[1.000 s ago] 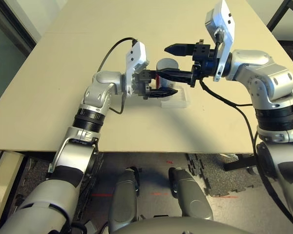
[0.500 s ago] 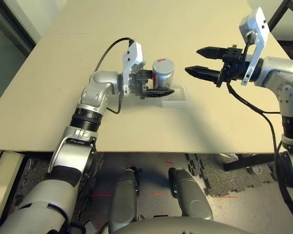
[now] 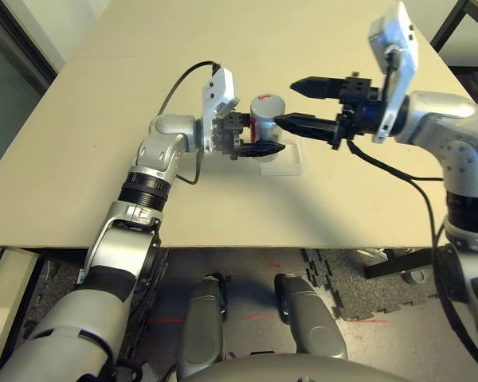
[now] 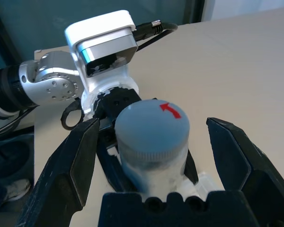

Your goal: Pour the medicine from the bottle into the box.

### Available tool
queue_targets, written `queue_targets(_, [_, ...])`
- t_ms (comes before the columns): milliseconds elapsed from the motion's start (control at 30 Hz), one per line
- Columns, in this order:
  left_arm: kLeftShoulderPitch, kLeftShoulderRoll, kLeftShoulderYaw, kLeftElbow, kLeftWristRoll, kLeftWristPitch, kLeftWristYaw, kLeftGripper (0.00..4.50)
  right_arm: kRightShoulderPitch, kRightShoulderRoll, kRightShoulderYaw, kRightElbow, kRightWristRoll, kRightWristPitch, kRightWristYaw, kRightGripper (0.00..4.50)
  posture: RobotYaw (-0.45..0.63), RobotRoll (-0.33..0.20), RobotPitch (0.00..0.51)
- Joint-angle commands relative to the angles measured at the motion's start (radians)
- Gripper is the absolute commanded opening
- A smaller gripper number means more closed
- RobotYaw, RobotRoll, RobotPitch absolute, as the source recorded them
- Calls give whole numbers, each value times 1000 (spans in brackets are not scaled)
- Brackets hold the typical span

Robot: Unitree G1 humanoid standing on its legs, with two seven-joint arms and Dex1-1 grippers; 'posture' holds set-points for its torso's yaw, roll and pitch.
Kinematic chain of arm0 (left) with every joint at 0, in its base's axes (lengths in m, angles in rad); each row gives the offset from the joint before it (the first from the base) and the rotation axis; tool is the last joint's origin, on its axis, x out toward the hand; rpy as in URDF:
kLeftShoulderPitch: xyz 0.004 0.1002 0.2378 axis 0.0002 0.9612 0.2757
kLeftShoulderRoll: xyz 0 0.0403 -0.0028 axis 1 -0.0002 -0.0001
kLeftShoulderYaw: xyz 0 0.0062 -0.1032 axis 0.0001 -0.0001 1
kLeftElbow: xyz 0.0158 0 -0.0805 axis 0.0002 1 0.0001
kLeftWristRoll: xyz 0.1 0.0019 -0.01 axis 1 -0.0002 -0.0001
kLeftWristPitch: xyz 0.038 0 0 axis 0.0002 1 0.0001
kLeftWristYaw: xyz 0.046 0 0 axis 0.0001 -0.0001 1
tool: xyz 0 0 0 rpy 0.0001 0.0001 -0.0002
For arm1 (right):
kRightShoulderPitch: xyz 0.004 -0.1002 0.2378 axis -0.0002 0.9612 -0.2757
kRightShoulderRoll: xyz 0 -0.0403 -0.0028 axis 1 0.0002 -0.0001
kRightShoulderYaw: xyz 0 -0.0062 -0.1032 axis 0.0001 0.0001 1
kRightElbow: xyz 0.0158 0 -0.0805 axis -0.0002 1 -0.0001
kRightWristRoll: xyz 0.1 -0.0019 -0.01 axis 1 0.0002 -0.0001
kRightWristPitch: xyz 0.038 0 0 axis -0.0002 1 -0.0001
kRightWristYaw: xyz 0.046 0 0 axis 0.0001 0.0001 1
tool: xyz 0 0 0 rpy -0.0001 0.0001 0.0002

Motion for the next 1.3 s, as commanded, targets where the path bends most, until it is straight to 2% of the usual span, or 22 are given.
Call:
queue_targets(33, [-11,-7,-7,11,11,-11,-8,2770,-25,23,32,12,-8,-14,15,4500,-164,0,168])
queue_targets(500, [23,-3,-13,-94,-2,41,2,2770,-57,60,46,111,-98,-93,-9,4500,-160,0,170])
queue_targets(800, [42,4,-14,-180,-14,107,22,2770,-54,57,13,108,-95,-89,-25,4500,-170,0,168])
queue_targets(1300, [32,2,0,-58,3,20,10,2770,19,6,-49,-7,-7,6,-31,4500,-178,0,169])
